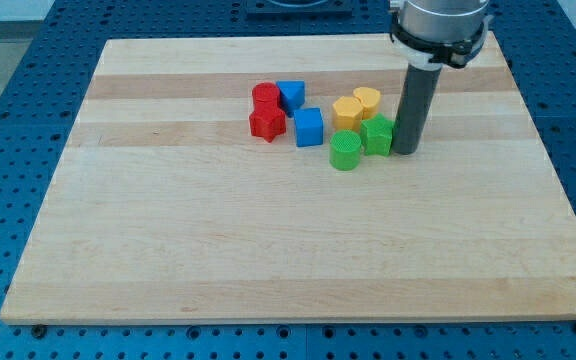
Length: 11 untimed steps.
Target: Move the green circle to the left of the green star
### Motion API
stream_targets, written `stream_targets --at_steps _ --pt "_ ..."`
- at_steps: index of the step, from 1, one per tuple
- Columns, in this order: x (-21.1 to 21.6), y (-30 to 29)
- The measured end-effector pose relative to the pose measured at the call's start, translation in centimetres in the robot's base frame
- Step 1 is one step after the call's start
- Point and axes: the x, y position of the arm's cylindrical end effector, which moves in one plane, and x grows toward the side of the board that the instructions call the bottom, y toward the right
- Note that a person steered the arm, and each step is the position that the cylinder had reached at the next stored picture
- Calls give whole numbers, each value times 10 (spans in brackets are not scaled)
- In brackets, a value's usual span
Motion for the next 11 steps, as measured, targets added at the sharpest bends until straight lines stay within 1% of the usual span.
stream_targets --at_steps 2,3,4,5,7,8,11 --pt "-19 -9" --pt "-8 -9" --pt "37 -9" --pt "60 -23" --pt "43 -78" --pt "42 -91" --pt "2 -88"
